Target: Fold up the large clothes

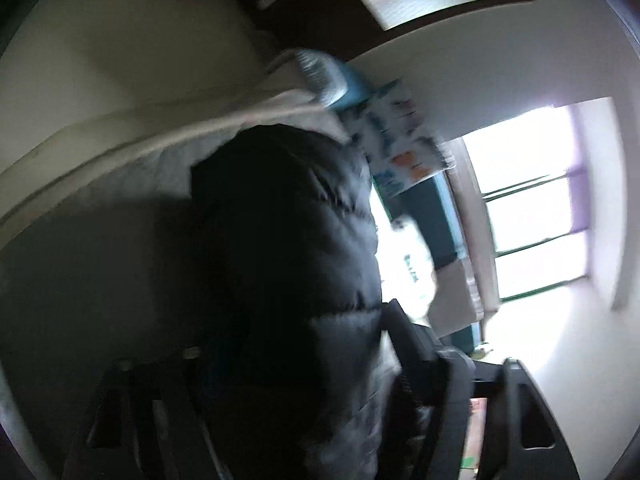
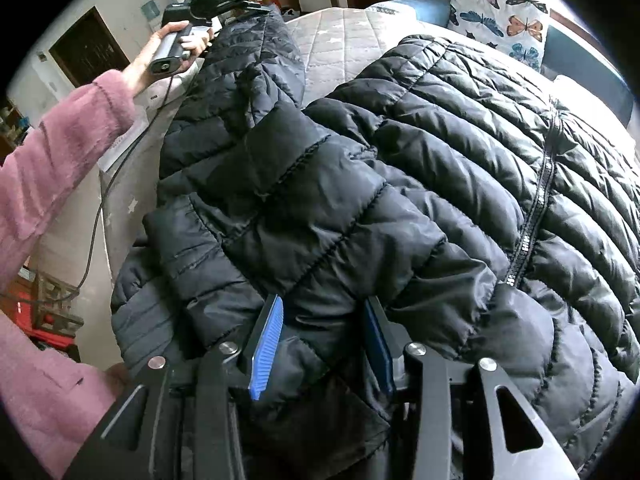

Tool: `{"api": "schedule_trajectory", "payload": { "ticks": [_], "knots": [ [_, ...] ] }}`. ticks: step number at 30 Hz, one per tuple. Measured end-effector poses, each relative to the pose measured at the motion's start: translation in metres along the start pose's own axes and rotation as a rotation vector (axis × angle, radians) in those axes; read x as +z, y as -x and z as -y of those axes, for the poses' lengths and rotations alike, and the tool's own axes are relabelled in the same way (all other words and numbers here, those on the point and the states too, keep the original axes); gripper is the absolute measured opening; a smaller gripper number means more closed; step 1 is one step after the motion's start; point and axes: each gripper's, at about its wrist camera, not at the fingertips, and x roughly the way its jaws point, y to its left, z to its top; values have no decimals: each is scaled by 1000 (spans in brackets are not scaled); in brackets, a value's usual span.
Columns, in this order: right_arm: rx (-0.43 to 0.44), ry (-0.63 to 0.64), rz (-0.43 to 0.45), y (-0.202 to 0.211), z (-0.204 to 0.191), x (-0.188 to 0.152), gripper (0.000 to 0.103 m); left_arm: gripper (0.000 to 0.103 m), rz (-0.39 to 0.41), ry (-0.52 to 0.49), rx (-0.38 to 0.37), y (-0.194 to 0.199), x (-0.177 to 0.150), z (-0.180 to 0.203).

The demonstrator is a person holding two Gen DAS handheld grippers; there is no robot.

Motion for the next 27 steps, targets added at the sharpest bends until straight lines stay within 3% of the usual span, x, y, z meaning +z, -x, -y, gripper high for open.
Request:
{"api": "schedule_trajectory", "payload": {
  "ticks": [1,3,5,6,9,13,15,18,20,22,24,25,26,27],
  "knots": [
    [3,-2,-2,0,0,0,46,46,11,-26,-33,2,4,3],
    [8,-6,-6,-1,1,1,46,40,89,-99,-86,16,12,8],
    [9,-5,-10,-1,2,1,46,38,137,-128,1,19,18,5],
    [9,-7,-12,-2,1,2,46,37,105,-119,77,9,22,-3],
    [9,-4,-17,-3,2,3,47,37,51,-116,210,-7,25,-15],
    [10,-4,-25,-4,2,6,48,40,39,-148,323,-5,30,-4],
    [5,-2,-26,-4,2,7,48,41,47,-155,322,3,36,7],
    [1,3,-25,-3,2,6,48,52,103,-228,367,18,32,39],
    [-1,5,-26,-4,1,6,48,74,183,-285,419,32,28,65],
    [-2,6,-26,-4,1,6,48,75,232,-314,426,44,20,87],
    [-2,7,-26,-5,0,7,48,75,233,-323,385,50,12,107],
    [-1,7,-26,-5,0,7,48,75,200,-325,332,41,12,117],
    [2,7,-25,-5,1,7,49,75,116,-325,252,28,9,122],
    [4,6,-24,-5,1,7,49,75,80,-320,226,20,6,126]
  ]
}}
